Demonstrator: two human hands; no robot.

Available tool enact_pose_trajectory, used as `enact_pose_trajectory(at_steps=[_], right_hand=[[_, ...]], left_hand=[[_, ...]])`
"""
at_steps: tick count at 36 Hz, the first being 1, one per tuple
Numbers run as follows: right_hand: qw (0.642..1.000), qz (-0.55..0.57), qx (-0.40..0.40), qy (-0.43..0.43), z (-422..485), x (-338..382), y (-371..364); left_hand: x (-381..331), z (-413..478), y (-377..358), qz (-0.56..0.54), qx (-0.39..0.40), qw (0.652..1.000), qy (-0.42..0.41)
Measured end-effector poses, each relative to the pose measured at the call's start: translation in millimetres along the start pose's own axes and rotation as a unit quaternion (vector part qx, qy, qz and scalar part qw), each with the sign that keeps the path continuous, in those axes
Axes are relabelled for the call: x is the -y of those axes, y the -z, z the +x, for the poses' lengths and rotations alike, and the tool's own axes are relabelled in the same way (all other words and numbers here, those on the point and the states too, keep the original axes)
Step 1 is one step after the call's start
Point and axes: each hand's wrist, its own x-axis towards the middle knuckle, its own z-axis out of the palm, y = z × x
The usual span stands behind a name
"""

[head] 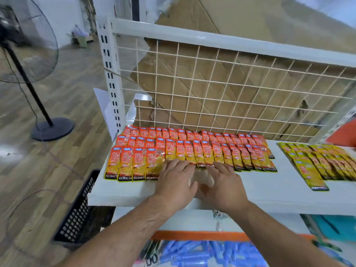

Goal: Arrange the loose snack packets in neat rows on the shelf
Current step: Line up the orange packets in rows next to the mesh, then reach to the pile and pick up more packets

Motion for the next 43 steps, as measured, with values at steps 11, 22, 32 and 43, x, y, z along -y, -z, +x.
enact_pose_trajectory(at_steps=[11, 22, 32, 43], right_hand=[[0.997, -0.007, 0.049, -0.062, -73, -143, 58], [0.994, -0.005, -0.001, -0.111, -147, -304, 112], [0.977, -0.028, 0.035, -0.208, -175, -421, 138], [0.951, -0.046, 0.025, -0.304, -155, -555, 159]], left_hand=[[-153, 6, -39, -0.017, 0.059, 0.997, -0.043], [-328, 26, -86, -0.039, 0.077, 0.991, -0.105], [-438, 67, -145, -0.06, 0.132, 0.972, -0.187], [-556, 166, -232, -0.1, 0.165, 0.945, -0.265]])
